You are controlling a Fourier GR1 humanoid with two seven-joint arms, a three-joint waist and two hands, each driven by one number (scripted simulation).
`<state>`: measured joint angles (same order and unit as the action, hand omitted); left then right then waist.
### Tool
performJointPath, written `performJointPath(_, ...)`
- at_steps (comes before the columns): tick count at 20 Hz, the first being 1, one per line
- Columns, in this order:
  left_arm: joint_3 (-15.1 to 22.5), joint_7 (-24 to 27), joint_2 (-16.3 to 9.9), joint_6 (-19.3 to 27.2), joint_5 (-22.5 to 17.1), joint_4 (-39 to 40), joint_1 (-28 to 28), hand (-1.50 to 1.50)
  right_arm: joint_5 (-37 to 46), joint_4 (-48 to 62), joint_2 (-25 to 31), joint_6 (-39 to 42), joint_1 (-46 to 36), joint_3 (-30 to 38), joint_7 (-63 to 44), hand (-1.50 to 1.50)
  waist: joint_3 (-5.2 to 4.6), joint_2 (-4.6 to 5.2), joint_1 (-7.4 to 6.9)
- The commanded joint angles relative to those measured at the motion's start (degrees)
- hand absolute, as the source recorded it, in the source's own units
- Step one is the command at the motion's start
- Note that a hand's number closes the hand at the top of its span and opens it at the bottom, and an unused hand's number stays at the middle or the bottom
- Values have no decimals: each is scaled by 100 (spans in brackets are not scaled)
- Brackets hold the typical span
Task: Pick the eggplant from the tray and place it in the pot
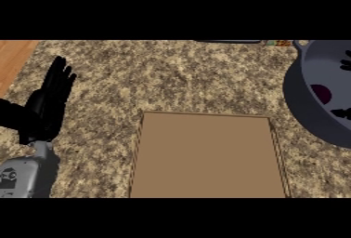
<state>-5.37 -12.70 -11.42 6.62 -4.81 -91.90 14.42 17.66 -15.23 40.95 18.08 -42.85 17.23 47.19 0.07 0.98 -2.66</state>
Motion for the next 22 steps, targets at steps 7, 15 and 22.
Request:
performJointPath(7, 30, -48, -6, -49, -11, -200, -141, 0, -777, 692, 999, 1569, -208, 762, -229, -150, 38, 48, -92)
performJointPath(15, -121, 45, -93, -114, -88, -78, -106, 0, -940, 618, 1550, 2350, 252, 854, -181, -150, 61, 75, 3)
performJointPath(22, -60, -82, -24, -12, -24, -105, -17, 0, -998, 407, 1621, 2344, 385, 842, -260, -150, 75, 87, -11)
